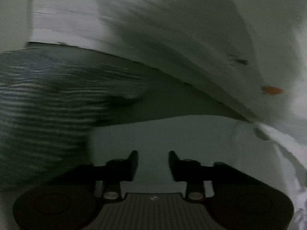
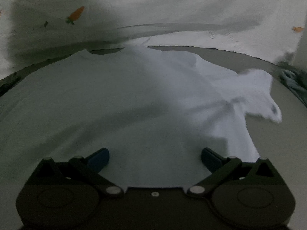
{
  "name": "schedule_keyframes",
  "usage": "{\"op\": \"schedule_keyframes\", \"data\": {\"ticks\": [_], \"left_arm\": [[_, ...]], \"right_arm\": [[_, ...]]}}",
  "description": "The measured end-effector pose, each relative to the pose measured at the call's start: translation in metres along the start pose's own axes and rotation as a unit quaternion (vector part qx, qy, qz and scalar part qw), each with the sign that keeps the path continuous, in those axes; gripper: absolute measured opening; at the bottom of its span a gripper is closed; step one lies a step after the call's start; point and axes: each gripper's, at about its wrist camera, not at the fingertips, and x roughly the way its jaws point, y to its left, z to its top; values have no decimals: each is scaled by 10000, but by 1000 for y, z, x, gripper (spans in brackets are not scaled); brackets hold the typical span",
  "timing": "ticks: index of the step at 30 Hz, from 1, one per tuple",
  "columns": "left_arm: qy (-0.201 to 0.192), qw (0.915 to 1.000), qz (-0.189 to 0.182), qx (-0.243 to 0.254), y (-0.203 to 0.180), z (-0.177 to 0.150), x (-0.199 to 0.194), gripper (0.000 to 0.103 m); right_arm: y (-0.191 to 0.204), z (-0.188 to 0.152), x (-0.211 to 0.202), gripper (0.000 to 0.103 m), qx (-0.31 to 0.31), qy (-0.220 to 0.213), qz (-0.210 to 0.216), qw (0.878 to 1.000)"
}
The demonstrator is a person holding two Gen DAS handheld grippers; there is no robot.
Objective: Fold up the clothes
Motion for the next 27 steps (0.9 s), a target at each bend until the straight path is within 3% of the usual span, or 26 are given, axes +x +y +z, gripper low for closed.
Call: {"op": "schedule_keyframes", "data": {"ticks": [4, 7, 13, 15, 17, 18, 19, 21, 22, 24, 27], "left_arm": [[56, 9962, -520, 695, -50, 15, 33, 64], [66, 9858, -883, 1426, -91, 33, 70, 73], [462, 9593, -1499, 2349, -157, 60, 149, 75], [607, 9539, -1564, 2490, -169, 64, 172, 74], [738, 9482, -1630, 2627, -176, 63, 188, 59], [649, 9479, -1562, 2698, -180, 60, 190, 39], [519, 9486, -1440, 2768, -184, 56, 190, 11], [364, 9513, -1423, 2711, -185, 51, 189, 2], [265, 9542, -1370, 2646, -185, 49, 188, 2], [91, 9567, -1243, 2629, -185, 46, 186, 2], [39, 9580, -1025, 2679, -188, 42, 192, 3]], "right_arm": [[-7, 51, 34, 103, -203, -361, 155, 9990], [-15, 92, 74, 103, -429, -522, 255, 9974], [-35, 165, 163, 102, -734, -541, 483, 9947], [-39, 178, 187, 93, -826, -352, 643, 9939], [-39, 183, 198, 90, -888, -232, 906, 9917], [-40, 184, 199, 76, -906, -231, 1034, 9902], [-41, 184, 199, 64, -926, -274, 1135, 9888], [-45, 186, 198, 18, -912, -334, 1290, 9869], [-48, 189, 199, 4, -802, -292, 1321, 9876], [-49, 194, 202, 5, -708, -249, 1384, 9875], [-32, 200, 211, 4, -1106, -295, 1191, 9863]]}}
